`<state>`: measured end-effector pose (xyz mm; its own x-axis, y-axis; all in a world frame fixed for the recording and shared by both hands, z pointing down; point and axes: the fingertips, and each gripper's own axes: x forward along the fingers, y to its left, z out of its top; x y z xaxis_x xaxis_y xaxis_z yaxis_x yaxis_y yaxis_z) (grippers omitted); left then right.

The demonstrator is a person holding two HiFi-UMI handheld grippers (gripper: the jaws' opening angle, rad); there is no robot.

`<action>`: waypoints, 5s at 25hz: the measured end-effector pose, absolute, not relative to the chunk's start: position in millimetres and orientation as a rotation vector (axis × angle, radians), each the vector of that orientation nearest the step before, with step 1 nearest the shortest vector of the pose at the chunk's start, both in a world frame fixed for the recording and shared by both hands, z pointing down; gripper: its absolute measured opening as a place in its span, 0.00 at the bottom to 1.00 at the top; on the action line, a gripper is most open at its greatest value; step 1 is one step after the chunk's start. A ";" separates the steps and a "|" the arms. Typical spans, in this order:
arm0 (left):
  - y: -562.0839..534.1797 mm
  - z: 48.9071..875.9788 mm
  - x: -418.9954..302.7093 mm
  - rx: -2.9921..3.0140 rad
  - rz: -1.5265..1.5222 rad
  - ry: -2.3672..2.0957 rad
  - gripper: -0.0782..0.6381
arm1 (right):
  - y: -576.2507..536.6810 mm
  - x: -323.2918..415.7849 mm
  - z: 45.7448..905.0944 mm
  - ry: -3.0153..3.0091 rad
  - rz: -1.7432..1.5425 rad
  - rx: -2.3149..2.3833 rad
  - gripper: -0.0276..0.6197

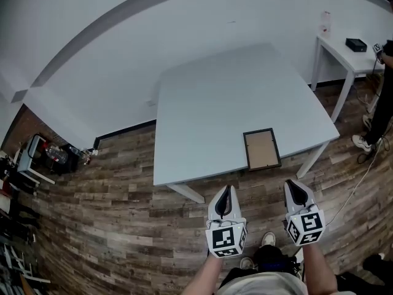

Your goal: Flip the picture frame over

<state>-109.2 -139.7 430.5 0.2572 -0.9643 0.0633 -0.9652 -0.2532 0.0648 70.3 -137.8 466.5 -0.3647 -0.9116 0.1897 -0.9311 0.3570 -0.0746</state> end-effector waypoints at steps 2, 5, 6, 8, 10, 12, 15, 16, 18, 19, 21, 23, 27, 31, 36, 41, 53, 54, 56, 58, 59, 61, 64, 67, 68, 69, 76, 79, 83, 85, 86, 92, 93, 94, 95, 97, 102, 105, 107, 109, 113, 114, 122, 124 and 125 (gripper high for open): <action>-153.7 431.9 -99.8 2.418 0.015 -1.876 0.11 | -151.5 80.7 468.6 -2.500 0.273 1.694 0.11; -168.5 433.5 -87.8 2.418 0.024 -1.898 0.11 | -168.1 94.2 472.7 -2.514 0.299 1.683 0.11; -172.1 433.7 -84.4 2.421 0.028 -1.905 0.11 | -173.0 97.7 474.8 -2.517 0.310 1.681 0.11; -179.0 434.0 -79.2 2.428 0.029 -1.920 0.11 | -183.0 102.1 481.7 -2.519 0.341 1.675 0.11; -184.3 435.8 -77.0 2.433 0.026 -1.931 0.11 | -190.1 102.5 492.6 -2.525 0.409 1.669 0.11; -187.8 436.8 -77.2 2.437 0.027 -1.934 0.11 | -194.1 101.3 507.1 -2.541 0.553 1.670 0.13; -193.9 435.3 -79.5 2.441 0.018 -1.933 0.11 | -203.4 102.0 535.4 -2.559 0.910 1.698 0.20; -195.6 435.2 -80.3 2.440 0.019 -1.930 0.11 | -206.9 103.4 546.5 -2.556 1.056 1.719 0.22; -197.8 436.8 -82.8 2.441 0.022 -1.920 0.11 | -213.0 106.3 570.2 -2.527 1.328 1.761 0.26; -198.8 437.9 -84.6 2.441 0.022 -1.914 0.11 | -216.3 106.9 582.0 -2.505 1.426 1.773 0.27; -201.6 439.4 -88.6 2.437 0.027 -1.907 0.11 | -224.4 104.1 600.4 -2.480 1.544 1.771 0.31; -204.7 443.2 -91.4 2.439 0.034 -1.901 0.11 | -233.5 99.0 609.8 -2.479 1.654 1.769 0.34; -209.7 445.0 -91.8 2.442 0.048 -1.892 0.11 | -247.2 103.9 636.3 -2.392 1.905 1.854 0.37; -215.0 442.8 -89.1 2.439 0.062 -1.886 0.11 | -256.1 111.4 661.0 -2.274 2.143 1.948 0.39; -221.1 443.4 -94.8 2.434 0.090 -1.892 0.11 | -270.6 103.7 672.6 -2.297 2.165 1.945 0.42; -219.2 448.7 -95.8 2.431 0.103 -1.894 0.11 | -278.2 105.2 675.8 -2.316 2.180 1.945 0.41; -222.3 454.6 -96.8 2.412 0.121 -1.890 0.11 | -284.0 107.7 673.8 -2.323 2.142 1.973 0.22; -221.5 454.1 -96.3 2.412 0.119 -1.890 0.11 | -282.8 107.9 673.5 -2.327 2.142 1.974 0.22; -220.1 454.2 -95.7 2.417 0.117 -1.889 0.11 | -280.9 107.8 671.8 -2.341 2.132 1.975 0.22; -219.5 454.4 -96.2 2.420 0.112 -1.889 0.11 | -280.3 107.2 668.3 -2.358 2.117 1.976 0.21; -219.3 454.8 -96.3 2.423 0.109 -1.889 0.11 | -280.3 107.4 666.1 -2.366 2.108 1.978 0.21; -219.4 454.4 -96.3 2.423 0.107 -1.888 0.11 | -280.7 108.7 660.6 -2.383 2.080 1.986 0.21; -220.3 453.0 -95.8 2.426 0.104 -1.883 0.11 | -283.1 111.9 648.6 -2.417 2.013 1.999 0.20; -221.8 451.5 -95.2 2.428 0.098 -1.880 0.11 | -286.7 114.9 634.5 -2.453 1.914 2.010 0.20; -221.7 451.9 -95.3 2.429 0.098 -1.878 0.11 | -287.2 115.4 630.3 -2.462 1.879 2.012 0.19; -221.5 452.3 -95.4 2.430 0.096 -1.877 0.11 | -287.3 115.9 626.3 -2.470 1.844 2.014 0.19; -229.0 448.0 -93.6 2.433 0.085 -1.866 0.11 | -294.9 128.1 596.5 -2.499 1.554 2.049 0.19; -228.2 450.5 -94.3 2.438 0.082 -1.864 0.11 | -294.4 133.7 584.0 -2.511 1.399 2.052 0.19; -221.7 451.2 -91.2 2.447 0.072 -1.863 0.11 | -288.6 137.8 568.1 -2.509 1.159 2.036 0.19; -221.2 450.1 -89.7 2.450 0.068 -1.862 0.11 | -288.5 136.5 558.2 -2.502 1.026 2.023 0.19; -221.4 450.2 -89.6 2.453 0.065 -1.862 0.11 | -288.8 134.7 553.9 -2.496 0.960 2.013 0.19; -219.9 446.8 -90.9 2.453 0.054 -1.868 0.11 | -286.3 122.6 535.0 -2.421 0.570 1.943 0.19; -220.1 446.9 -91.7 2.454 0.053 -1.869 0.11 | -286.3 119.9 532.4 -2.405 0.510 1.931 0.19; -220.2 446.7 -92.7 2.454 0.052 -1.869 0.11 | -286.1 117.0 530.0 -2.386 0.453 1.921 0.19; -220.3 446.5 -93.8 2.453 0.052 -1.870 0.11 | -285.7 114.0 527.9 -2.366 0.397 1.910 0.19; -220.1 446.1 -94.8 2.450 0.050 -1.870 0.11 | -284.2 108.7 524.5 -2.321 0.285 1.882 0.19; -220.7 447.5 -94.7 2.450 0.055 -1.870 0.11 | -282.0 93.7 521.0 -2.241 0.067 1.780 0.19; -220.3 451.1 -96.0 2.445 0.060 -1.875 0.11 | -278.9 85.8 522.0 -2.205 -0.048 1.717 0.19; -221.2 450.7 -96.4 2.440 0.063 -1.878 0.11 | -277.5 82.0 522.9 -2.174 -0.121 1.678 0.19; -221.6 449.4 -96.5 2.432 0.064 -1.881 0.11 | -275.9 78.7 524.2 -2.147 -0.178 1.648 0.19; -220.3 455.4 -97.8 2.430 0.069 -1.879 0.11 | -271.8 72.4 529.4 -2.103 -0.258 1.595 0.19; -220.1 456.3 -98.3 2.430 0.069 -1.880 0.11 | -271.6 70.9 530.0 -2.094 -0.275 1.581 0.19; -219.6 458.9 -98.5 2.420 0.078 -1.885 0.11 | -270.3 66.0 543.1 -2.030 -0.353 1.484 0.19; -219.2 459.3 -99.1 2.419 0.080 -1.889 0.11 | -270.3 64.3 545.8 -2.028 -0.367 1.463 0.19; -219.0 459.8 -99.1 2.417 0.081 -1.890 0.11 | -270.6 64.0 546.7 -2.026 -0.374 1.455 0.19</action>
<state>-99.1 -219.0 459.8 0.2414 -0.9666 0.0860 -0.9704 -0.2402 0.0239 64.0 -270.6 546.7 -0.2101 -0.9269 0.3111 -0.7547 0.3561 0.5511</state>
